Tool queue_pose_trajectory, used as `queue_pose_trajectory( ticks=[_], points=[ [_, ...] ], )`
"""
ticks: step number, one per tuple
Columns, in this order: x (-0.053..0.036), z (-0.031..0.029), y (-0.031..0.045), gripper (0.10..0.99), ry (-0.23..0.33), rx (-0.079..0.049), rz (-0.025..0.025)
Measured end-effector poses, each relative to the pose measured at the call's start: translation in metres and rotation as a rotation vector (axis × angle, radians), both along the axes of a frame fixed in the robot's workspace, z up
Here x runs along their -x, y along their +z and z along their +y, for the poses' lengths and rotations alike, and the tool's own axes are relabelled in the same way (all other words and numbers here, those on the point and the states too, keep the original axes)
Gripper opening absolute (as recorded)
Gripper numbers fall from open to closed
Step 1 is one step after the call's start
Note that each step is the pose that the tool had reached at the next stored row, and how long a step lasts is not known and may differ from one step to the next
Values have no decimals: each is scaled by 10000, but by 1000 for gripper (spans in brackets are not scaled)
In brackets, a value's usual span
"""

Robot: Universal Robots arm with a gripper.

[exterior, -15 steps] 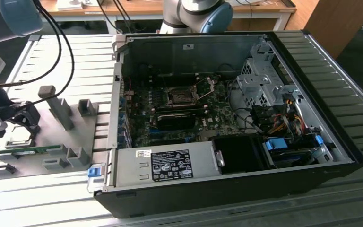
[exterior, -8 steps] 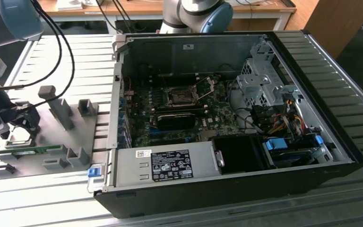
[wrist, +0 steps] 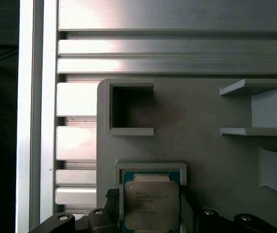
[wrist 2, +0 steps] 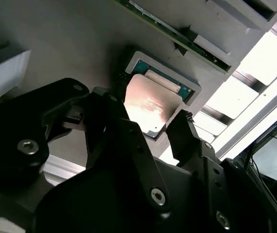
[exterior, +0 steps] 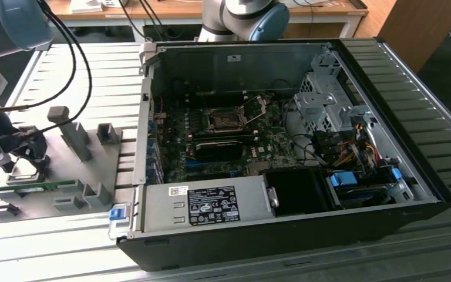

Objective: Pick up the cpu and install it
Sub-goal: 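Pick up the cpu and move it towards the insertion slot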

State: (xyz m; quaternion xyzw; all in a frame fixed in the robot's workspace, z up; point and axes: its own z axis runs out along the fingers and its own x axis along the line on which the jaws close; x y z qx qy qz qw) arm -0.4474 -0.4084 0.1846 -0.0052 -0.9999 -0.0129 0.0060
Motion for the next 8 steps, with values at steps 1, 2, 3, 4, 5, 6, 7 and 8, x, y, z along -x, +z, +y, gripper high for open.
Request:
queue_pose_trajectory(
  ticks=[1, 2, 3, 4, 5, 6, 7, 8],
  points=[
    [0, 3, 0, 612, 1, 0, -1],
    [0, 5, 0, 612, 1, 1, 1],
    [1, 8, 1, 612, 1, 1, 1],
    [6, 9, 1, 612, 0, 3, -13],
    [13, 10, 0, 612, 0, 3, -39],
    [21, 10, 0, 612, 0, 5, -67],
    [27, 10, -1, 612, 1, 6, -89],
    [30, 9, -3, 612, 1, 4, -96]
  ],
)
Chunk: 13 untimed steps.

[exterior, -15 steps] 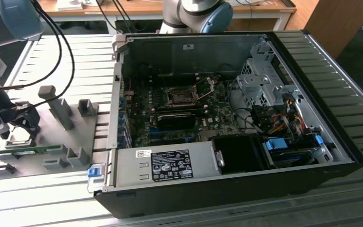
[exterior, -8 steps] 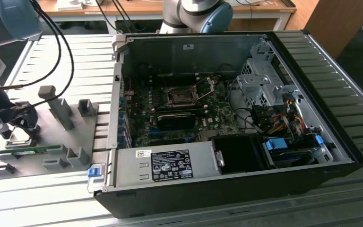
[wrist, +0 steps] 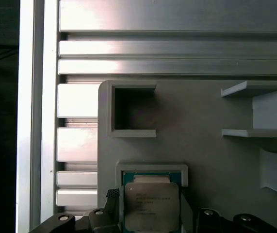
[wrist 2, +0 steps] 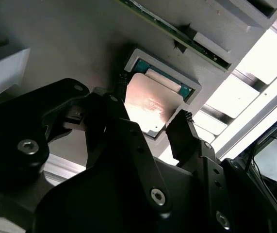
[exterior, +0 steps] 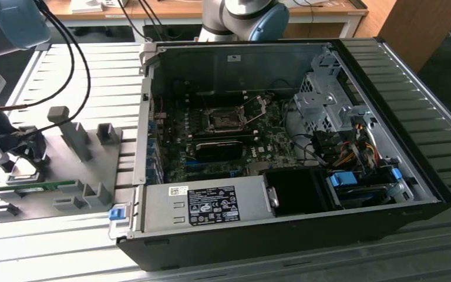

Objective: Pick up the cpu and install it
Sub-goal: 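Pick up the cpu and move it towards the insertion slot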

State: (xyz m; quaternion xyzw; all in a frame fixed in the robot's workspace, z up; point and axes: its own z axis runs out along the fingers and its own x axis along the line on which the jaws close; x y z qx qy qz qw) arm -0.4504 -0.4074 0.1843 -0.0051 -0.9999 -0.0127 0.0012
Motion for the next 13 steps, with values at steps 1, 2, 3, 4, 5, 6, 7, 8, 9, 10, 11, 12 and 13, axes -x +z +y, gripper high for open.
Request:
queue_pose_trajectory(
  ticks=[1, 2, 3, 4, 5, 6, 7, 8, 9, 10, 11, 12, 13],
  points=[
    [0, 0, -5, 612, 1, 0, -3],
    [0, 0, -10, 612, 1, 0, -4],
    [1, 0, -16, 612, 0, 1, -2],
    [2, 0, -19, 612, -1, 2, -1],
    [2, 0, -20, 612, 0, 3, 2],
    [2, 0, -22, 612, -1, 3, 1],
    [2, 0, -23, 596, -1, 3, 1],
    [2, 0, -23, 596, -1, 3, 1],
    [2, 0, -25, 545, 0, 2, -1],
    [2, 0, -25, 545, 0, 1, -1],
    [2, 0, -25, 545, 0, 1, -1],
    [2, 1, -24, 545, 0, 1, -3],
    [1, 1, -21, 545, -1, 0, -4]
  ],
)
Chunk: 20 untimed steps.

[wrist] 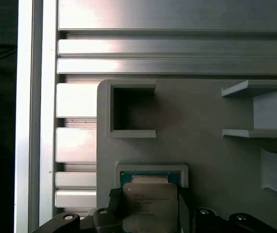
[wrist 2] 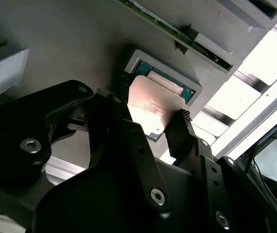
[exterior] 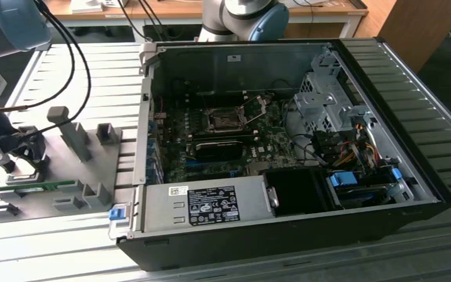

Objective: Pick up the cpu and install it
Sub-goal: 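Pick up the cpu and move it towards the insertion slot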

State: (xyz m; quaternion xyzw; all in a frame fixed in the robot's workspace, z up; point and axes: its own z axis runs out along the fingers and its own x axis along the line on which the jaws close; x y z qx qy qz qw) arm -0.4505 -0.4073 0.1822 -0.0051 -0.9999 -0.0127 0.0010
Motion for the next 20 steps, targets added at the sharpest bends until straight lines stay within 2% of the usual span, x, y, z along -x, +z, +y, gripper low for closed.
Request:
queue_pose_trajectory(
  ticks=[20],
  points=[
    [1, 0, 87, 545, 0, 1, 2]
  ],
)
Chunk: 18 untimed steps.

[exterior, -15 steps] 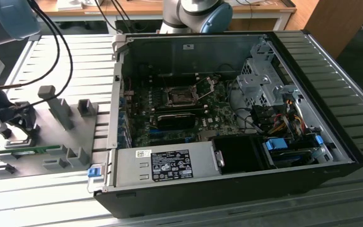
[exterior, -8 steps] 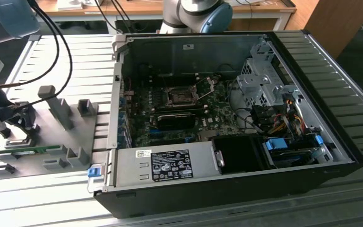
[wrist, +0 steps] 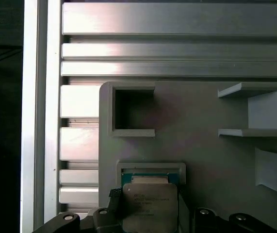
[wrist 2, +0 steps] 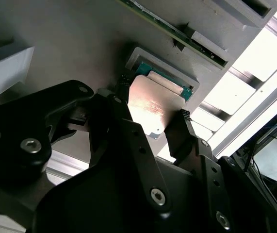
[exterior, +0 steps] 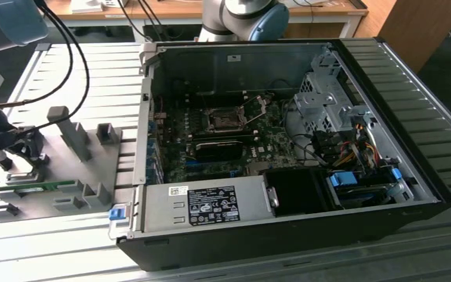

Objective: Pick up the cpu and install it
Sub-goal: 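Pick up the cpu and move it towards the insertion slot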

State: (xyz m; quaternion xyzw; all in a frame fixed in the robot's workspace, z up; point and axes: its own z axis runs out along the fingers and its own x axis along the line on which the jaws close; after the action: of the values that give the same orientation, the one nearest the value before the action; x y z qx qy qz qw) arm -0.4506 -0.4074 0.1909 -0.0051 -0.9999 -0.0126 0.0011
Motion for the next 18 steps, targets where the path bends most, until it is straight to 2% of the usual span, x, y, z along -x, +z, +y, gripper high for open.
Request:
queue_pose_trajectory(
  ticks=[18],
  points=[
    [0, 0, 92, 545, 0, 0, 0]
  ],
)
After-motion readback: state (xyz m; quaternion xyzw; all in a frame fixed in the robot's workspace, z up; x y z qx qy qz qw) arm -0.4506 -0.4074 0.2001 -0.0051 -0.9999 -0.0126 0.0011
